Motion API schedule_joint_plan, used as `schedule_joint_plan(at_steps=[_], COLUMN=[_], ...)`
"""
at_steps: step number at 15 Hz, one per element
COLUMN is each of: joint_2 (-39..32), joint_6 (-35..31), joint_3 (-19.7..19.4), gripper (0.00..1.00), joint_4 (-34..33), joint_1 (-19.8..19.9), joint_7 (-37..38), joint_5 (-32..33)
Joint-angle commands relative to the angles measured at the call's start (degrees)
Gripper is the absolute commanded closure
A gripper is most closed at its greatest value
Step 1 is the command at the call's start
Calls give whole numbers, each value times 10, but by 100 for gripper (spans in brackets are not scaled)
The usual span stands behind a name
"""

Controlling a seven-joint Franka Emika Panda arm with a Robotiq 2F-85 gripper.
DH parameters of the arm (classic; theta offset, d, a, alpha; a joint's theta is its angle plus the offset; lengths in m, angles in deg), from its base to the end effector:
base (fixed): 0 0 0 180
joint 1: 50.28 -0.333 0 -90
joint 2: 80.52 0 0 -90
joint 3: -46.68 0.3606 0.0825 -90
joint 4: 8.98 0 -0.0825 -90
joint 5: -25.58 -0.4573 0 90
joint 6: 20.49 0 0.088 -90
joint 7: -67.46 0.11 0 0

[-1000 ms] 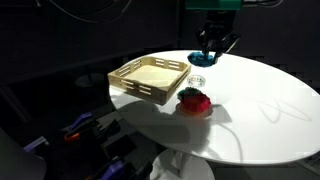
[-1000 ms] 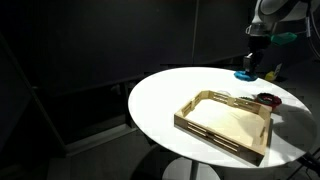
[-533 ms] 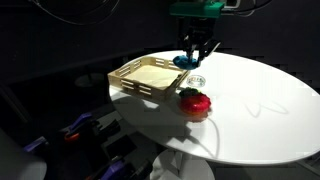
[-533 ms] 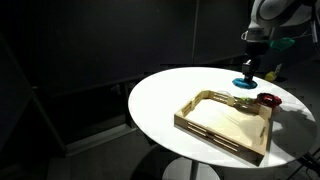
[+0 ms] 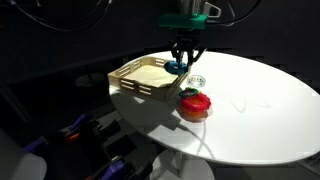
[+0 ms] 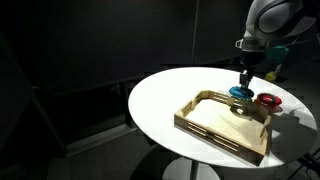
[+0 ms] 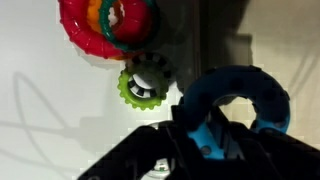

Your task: Put the blue ring on the tray

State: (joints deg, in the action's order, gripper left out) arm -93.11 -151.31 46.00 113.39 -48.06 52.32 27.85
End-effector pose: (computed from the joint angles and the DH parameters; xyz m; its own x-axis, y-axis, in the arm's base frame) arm 0.6200 -0.0324 0.2861 0.9683 0.2374 -0.0781 0.2389 -0.9710 0.0106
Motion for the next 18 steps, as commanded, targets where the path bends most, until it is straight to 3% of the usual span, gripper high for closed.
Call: schedule_joint_plan(at_steps=[1, 5, 6, 7, 8, 13, 14, 18], joint_2=[14, 9, 8, 8, 8, 9, 10, 22], joint_6=[-34, -51, -52, -54, -54, -48, -46, -23], joint_3=[7, 10, 11, 10, 9, 5, 3, -3], gripper=[90, 88, 83, 56, 43, 4, 0, 0], joint_4=[29, 42, 44, 46, 47, 46, 46, 43], joint_1=[-3, -8, -8, -8, -7, -1, 1, 16], joint_7=[-18, -23, -24, -23, -23, -24, -23, -40], joint_5=[19, 24, 26, 29, 31, 34, 34, 18])
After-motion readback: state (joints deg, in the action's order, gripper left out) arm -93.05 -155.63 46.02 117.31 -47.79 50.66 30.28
